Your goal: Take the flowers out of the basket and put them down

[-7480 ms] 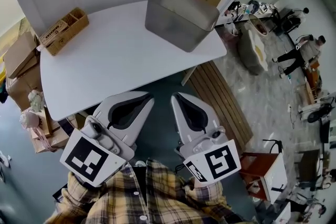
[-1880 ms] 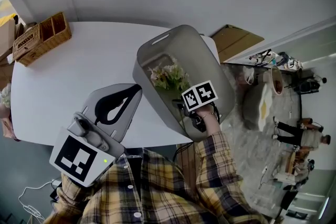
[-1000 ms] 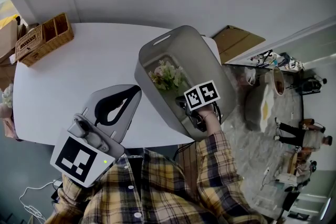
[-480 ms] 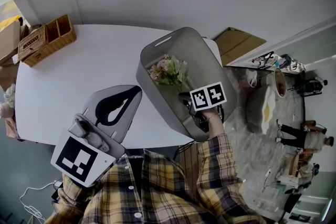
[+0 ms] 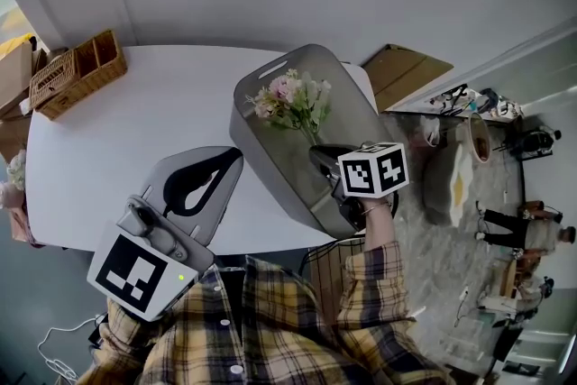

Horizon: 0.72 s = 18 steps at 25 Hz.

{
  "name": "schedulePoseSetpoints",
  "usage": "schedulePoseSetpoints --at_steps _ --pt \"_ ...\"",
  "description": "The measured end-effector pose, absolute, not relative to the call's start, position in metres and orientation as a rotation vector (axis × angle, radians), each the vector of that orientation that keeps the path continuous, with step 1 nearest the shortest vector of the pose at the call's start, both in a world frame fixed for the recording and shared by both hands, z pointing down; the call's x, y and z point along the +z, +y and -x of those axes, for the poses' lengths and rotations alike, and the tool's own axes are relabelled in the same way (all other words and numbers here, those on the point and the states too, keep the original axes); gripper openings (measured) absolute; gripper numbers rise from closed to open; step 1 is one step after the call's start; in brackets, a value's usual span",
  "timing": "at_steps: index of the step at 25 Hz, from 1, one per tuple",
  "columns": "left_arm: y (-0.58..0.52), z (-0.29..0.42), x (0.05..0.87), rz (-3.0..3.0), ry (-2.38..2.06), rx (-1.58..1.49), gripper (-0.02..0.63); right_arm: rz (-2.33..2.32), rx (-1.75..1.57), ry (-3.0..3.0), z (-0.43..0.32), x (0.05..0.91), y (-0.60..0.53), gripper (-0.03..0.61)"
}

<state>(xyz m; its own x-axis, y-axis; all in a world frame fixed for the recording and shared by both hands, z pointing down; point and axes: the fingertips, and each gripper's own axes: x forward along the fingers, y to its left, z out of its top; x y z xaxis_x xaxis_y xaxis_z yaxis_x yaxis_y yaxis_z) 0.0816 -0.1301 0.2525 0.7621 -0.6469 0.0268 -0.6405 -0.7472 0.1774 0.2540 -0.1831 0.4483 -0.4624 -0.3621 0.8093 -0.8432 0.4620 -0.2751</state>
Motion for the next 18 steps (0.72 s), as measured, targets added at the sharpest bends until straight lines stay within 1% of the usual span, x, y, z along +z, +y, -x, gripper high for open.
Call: schedulePoseSetpoints --at_steps 12,18 --pt "-0.126 -0.092 0.246 -2.807 -1.019 -0.07 0.012 -1.139 0.701 -2.295 -0.236 0.344 -0.164 0.018" --pt "-0.123 -0.092 0.256 -2.808 -0.999 -0.04 0.012 -1.168 0.612 -2.394 -0.22 0.31 -0.152 0.018"
